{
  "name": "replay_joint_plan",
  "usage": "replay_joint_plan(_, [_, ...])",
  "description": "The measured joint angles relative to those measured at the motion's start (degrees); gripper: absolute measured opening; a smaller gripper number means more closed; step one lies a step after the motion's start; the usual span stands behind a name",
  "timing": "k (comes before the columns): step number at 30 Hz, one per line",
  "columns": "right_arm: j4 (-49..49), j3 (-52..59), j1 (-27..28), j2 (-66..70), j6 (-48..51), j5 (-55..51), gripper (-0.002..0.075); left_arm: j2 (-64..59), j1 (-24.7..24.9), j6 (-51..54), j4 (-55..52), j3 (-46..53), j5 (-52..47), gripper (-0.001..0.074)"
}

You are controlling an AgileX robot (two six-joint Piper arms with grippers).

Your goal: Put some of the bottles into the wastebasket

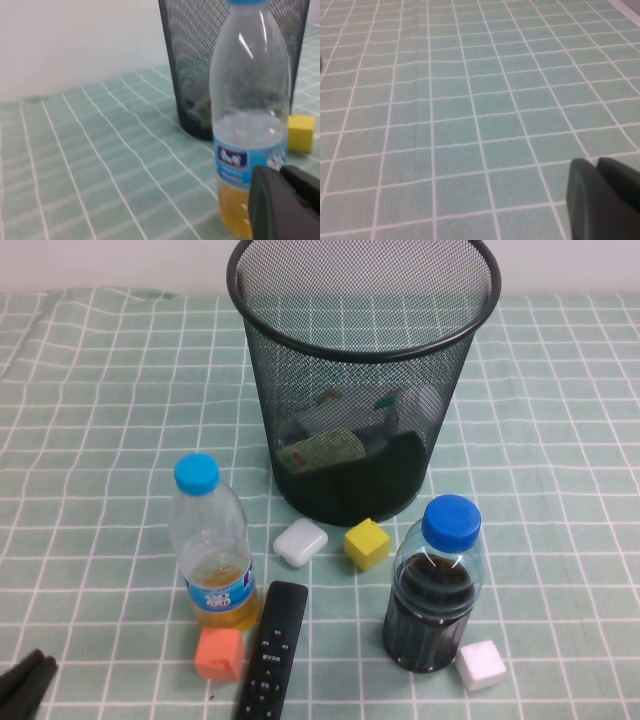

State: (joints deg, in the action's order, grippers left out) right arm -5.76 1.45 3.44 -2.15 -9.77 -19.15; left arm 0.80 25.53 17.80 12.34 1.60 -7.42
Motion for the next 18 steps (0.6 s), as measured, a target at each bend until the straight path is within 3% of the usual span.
replay_joint_plan(4, [0.00,0.00,0.00,0.00,0.00,0.00,0.0000,0.00,-2.28,-1.71,-1.81,0.00,5.33,-0.0005])
replay_joint_plan(11, [0.00,0.00,0.00,0.10,0.00,0.00,0.0000,0.00,-18.55,-8.64,-5.19,0.00,2.11,-0.0005])
replay_joint_plan(18, [0.00,0.00,0.00,0.10,0.00,0.00,0.0000,0.00,-19.84,-9.11,-6.19,0.00,-12.06,-0.0005])
